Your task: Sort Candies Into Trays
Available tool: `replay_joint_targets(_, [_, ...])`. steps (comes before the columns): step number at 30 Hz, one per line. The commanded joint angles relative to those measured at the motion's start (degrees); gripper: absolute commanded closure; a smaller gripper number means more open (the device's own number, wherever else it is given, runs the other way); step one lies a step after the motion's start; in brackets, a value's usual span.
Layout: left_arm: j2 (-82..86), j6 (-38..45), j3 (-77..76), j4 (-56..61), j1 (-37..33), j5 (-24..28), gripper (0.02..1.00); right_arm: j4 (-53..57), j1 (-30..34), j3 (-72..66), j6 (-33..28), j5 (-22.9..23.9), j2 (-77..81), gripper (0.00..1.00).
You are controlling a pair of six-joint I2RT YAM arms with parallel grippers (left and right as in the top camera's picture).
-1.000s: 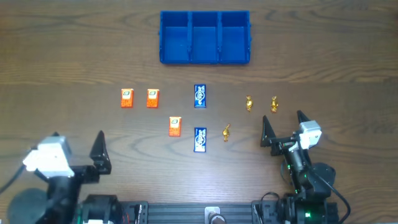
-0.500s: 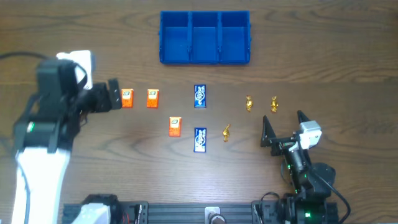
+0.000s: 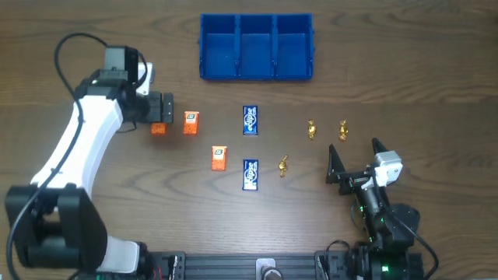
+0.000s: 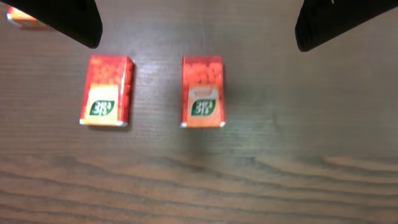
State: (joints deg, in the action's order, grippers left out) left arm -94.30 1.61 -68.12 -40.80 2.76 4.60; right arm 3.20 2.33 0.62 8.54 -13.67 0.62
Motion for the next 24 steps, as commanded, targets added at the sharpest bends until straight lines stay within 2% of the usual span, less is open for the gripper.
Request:
replay_joint_targets(1, [-7.0, 1.7, -0.6, 3.0, 0.1, 1.6, 0.018, 0.2, 0.2, -0.2, 0.4, 0.1, -0.3, 0.001])
replay_joint_targets(15, [-14.7, 2.7, -0.6, 5.5, 0.2, -0.6, 0.018, 0.2, 0.2, -0.2, 0.4, 0.1, -0.3, 0.001])
replay_joint_targets(20, [-15.4, 2.6, -0.6, 5.5, 0.2, -1.2, 0.077, 0.1, 0.2, -0.2, 0.4, 0.1, -0.3, 0.003])
replay_joint_targets(24, [-15.8, 2.4, -0.6, 5.5, 0.2, -2.1, 0.174, 0.2, 0.2, -0.2, 0.4, 0.1, -0.3, 0.001])
